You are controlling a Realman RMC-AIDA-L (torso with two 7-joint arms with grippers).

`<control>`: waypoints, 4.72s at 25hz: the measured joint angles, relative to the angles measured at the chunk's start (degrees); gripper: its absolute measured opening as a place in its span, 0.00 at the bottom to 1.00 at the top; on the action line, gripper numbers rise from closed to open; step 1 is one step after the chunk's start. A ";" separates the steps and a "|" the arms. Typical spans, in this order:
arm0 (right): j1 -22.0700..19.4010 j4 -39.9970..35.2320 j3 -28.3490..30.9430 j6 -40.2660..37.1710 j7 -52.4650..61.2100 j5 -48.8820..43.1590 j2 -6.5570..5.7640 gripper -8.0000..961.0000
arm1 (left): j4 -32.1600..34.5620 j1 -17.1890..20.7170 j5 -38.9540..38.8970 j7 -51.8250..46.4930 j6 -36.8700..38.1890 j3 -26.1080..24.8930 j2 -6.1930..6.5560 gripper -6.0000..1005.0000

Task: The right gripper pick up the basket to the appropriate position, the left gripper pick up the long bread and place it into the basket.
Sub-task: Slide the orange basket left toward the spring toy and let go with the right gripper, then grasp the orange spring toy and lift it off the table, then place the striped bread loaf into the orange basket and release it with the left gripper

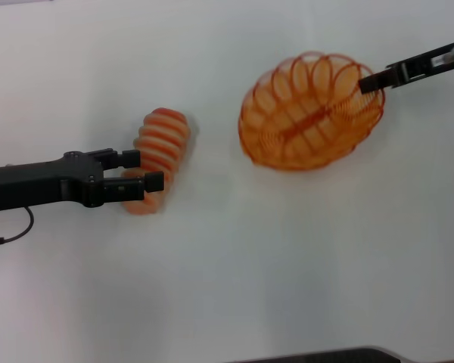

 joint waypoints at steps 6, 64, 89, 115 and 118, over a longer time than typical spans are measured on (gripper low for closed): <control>-6.13 1.71 3.87 -0.81 1.67 11.76 -0.57 0.10 | 0.00 -0.97 0.00 -0.27 0.25 0.00 0.24 0.88; -16.41 10.33 6.43 -12.82 -46.34 30.98 2.90 0.71 | 36.45 -7.88 22.24 -55.73 -4.17 27.61 -4.15 0.88; -12.93 10.55 0.49 -10.69 -45.79 29.25 5.13 0.71 | 26.88 -9.84 24.53 -61.81 -16.57 39.78 -4.52 0.88; -14.08 11.03 1.13 -10.26 -45.29 29.70 4.58 0.71 | 31.31 -11.31 21.33 -50.81 -12.85 23.79 -3.60 0.55; -14.54 11.10 1.02 -10.43 -45.22 29.54 4.49 0.71 | 31.88 -13.16 18.05 -46.99 -12.40 22.50 -2.55 0.52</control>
